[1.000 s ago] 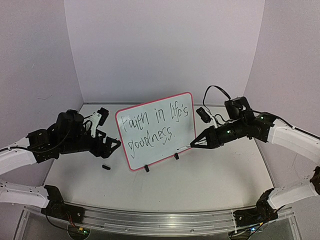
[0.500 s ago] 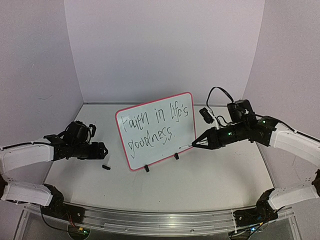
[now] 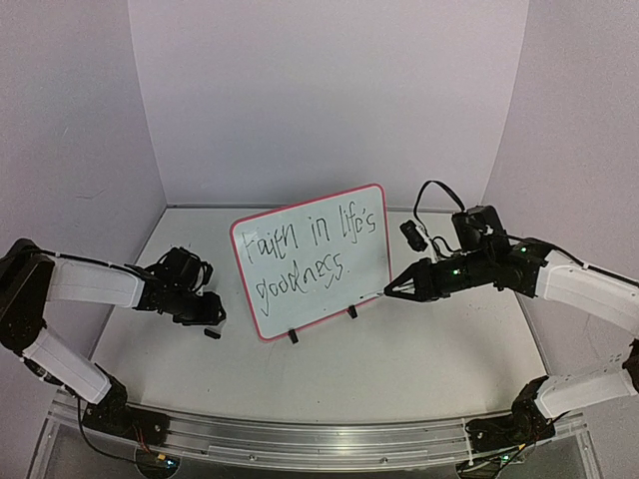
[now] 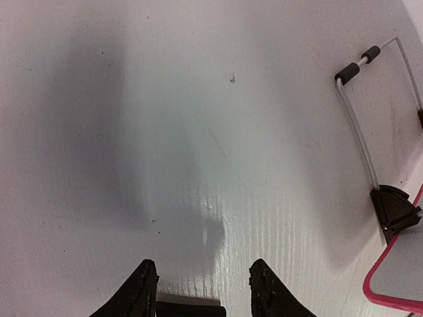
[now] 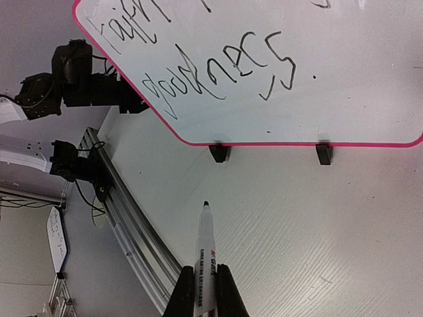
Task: Write a sentence on the whiteboard
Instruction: Pick up the pen cap from the center of the board.
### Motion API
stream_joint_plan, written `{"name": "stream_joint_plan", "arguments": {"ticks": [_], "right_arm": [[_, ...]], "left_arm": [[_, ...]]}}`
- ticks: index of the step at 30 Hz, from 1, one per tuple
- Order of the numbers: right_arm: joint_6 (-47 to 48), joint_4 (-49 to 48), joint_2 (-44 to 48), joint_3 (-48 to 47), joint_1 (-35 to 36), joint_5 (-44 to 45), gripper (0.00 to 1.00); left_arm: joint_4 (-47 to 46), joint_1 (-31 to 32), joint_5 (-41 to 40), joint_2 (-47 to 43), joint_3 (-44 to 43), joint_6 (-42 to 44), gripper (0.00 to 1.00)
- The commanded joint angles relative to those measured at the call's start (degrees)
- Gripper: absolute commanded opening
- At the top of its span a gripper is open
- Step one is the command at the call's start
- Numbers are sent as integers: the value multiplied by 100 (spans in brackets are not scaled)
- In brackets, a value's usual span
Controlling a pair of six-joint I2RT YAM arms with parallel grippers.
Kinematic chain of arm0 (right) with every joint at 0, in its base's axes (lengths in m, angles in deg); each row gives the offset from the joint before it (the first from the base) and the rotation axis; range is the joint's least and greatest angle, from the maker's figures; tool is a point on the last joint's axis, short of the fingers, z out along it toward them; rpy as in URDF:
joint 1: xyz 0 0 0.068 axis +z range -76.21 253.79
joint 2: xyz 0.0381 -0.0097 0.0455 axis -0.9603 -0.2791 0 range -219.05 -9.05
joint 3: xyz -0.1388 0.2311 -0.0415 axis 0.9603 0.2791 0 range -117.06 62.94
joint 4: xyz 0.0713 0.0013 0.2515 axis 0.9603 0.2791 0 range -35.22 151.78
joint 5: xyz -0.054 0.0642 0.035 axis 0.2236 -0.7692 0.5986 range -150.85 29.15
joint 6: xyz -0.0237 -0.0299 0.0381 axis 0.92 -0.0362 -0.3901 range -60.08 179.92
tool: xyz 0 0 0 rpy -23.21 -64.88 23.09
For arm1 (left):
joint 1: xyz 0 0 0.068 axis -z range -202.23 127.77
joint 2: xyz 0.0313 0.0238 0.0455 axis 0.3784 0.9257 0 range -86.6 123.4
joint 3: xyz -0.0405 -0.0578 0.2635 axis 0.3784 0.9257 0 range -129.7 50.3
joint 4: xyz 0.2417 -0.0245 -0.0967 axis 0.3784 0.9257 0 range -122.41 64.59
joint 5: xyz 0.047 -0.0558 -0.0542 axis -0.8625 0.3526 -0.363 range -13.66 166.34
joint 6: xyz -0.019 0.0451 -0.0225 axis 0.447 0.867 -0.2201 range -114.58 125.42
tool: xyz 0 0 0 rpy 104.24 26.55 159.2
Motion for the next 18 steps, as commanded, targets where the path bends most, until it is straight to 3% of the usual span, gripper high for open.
{"name": "stream_joint_plan", "arguments": {"ticks": [1,18], "right_arm": [[-31,-240,-67,7,-6,2,0],[-33,-287,-14,72,-8,-44,0]], "left_arm": [[-113,-29,215,256,-214,-37,46],[405,-29,625,267,-89,-236,45]]}}
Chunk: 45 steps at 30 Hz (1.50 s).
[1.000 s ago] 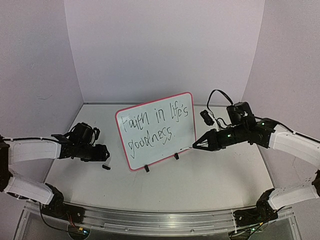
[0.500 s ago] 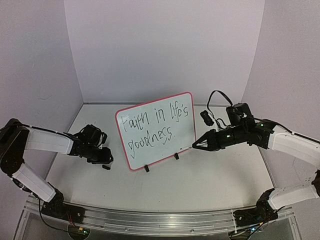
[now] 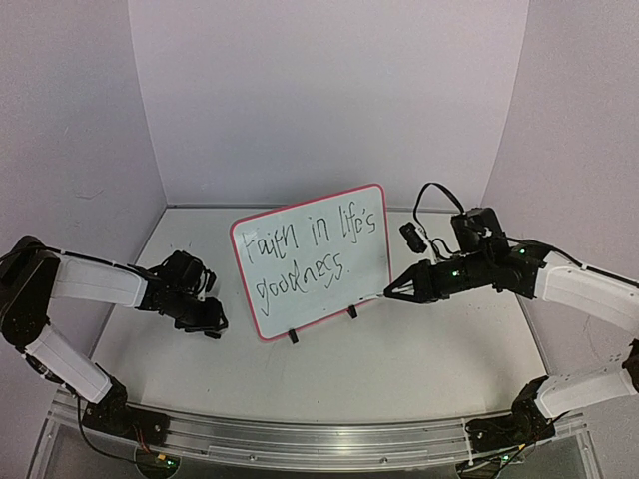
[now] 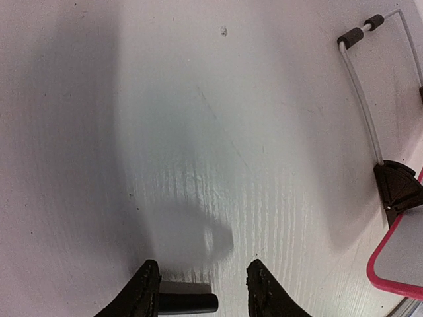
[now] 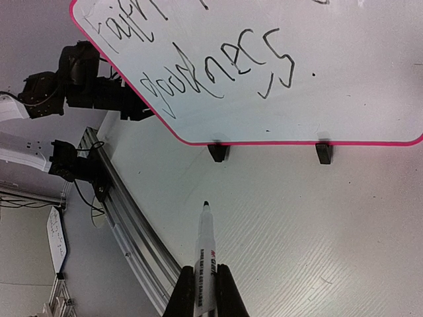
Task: Write a sentence on the whiteboard
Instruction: Pick up the pen cap from the center of the board.
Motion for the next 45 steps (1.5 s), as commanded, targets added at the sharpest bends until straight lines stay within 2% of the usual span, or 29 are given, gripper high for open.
{"name": "stream_joint_plan", "arguments": {"ticks": [1,18,25,34,40,45], "right_arm": [[-11,-197,12,3,-8,-36,0],[-21,-245,62,87,-6,-27,0],[-20,-276,65,118,-8,-59,0],[-21,-293,155,210,-7,-10,0],[-19,-293,184,233,-6,9,0],[-23,-293,176,245,-7,20,0]], "left_arm": [[248,-29,115,-16,-54,-189,44],[864,157,596,-693,434,-773,39],[1248,325,364,-860,441,-769,39],[1609,739,-557,-628,180,-757,26],[1626,947,-889,-377,5,-707,21],[1640,1041,-959,-237,-18,-651,11]]}}
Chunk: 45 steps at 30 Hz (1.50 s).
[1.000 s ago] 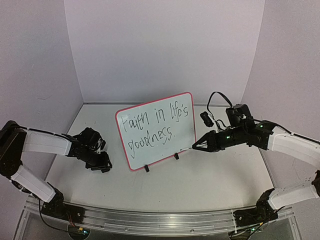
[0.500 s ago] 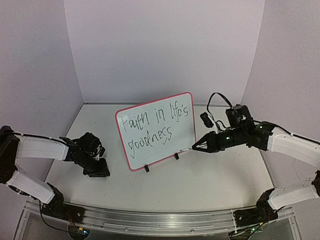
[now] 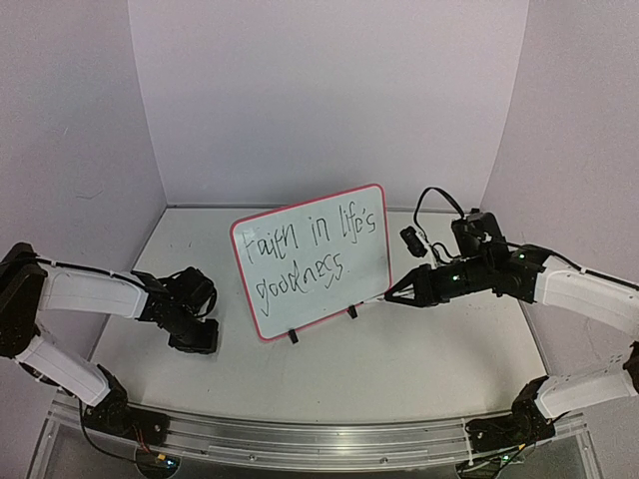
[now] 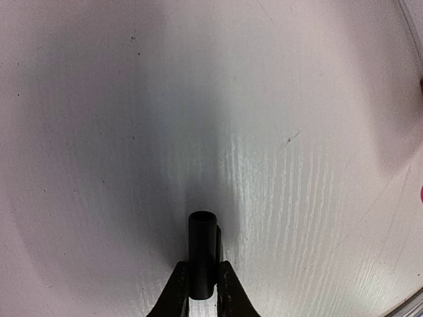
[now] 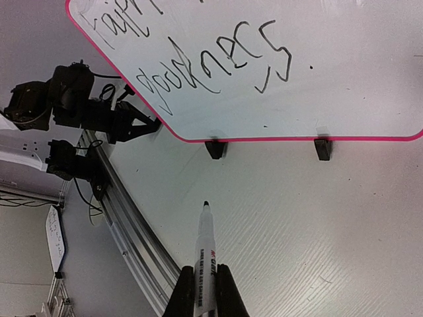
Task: Write a sentence on the whiteboard
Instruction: Pick up the pen cap from the center of the board, then insert the whiteboard marker without the cap into the pen cap.
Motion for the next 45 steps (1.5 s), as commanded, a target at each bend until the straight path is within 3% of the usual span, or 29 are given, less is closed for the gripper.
{"name": "stream_joint_plan", "arguments": {"ticks": [1,6,12,19,24,28,33,39,45], "right_arm": [[-17,-137,126,40,-8,18,0],[-31,-120,170,23,-6,4,0],[-58,-83,236,-55,-8,13,0],[-37,42,316,-169,-7,181,0],[5,204,281,-277,-8,246,0],[39,321,297,-345,-7,216,0],[42,384,333,-417,-8,-72,0],[28,438,222,-561,-6,-717,0],[-67,392,-10,-727,13,-1799,0]], "left_arm": [[187,77,-290,168,-92,14,10],[184,105,-310,-24,-37,67,0],[616,104,-457,-826,-184,238,0],[1567,102,-1027,-2104,-1248,536,0],[1956,104,-648,-2536,-2157,1343,0],[2132,113,418,-2609,-2695,1994,0],[2204,202,1627,-2364,-3227,2227,0],[1556,1058,1884,-1989,-3478,2221,0],[1091,2023,1779,-1057,-3589,2449,0]]}}
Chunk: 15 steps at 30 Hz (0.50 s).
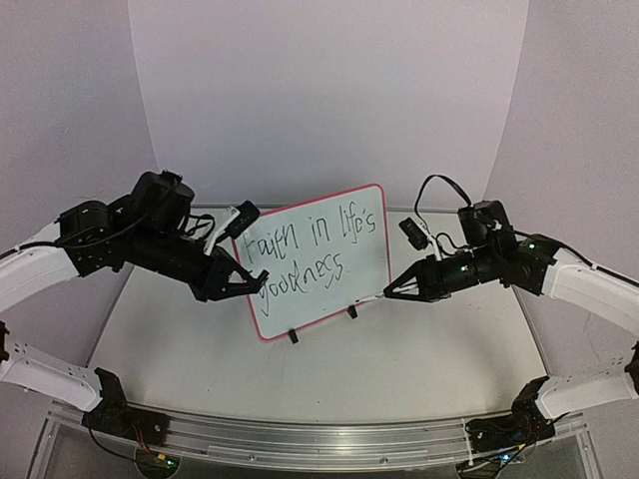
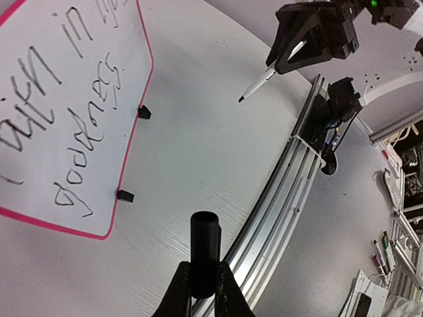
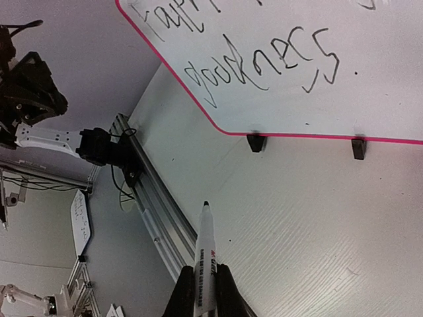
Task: Write a sentence on the whiteboard
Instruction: Insert the whiteboard marker without the cap into the pen cap.
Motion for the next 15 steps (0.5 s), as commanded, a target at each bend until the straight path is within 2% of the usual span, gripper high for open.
{"name": "stream_joint_plan", "arguments": {"ticks": [1,4,7,15], "right_arm": [[-48,-68,-182,-313,22,-1108,0],[-49,-112,-259,-330,58,-1719,0],[-27,-116,-364,-341,62,-2192,0],[12,-118,-730,-492,87,-2865,0]], "left_arm": [[-627,682,82,712,-250,382,0],[-804,982,-58,1027,-188,696,0],[-872,1025,112,1193,-171,903,0],[-880,1049,648,1433,-189,1303,0]]}}
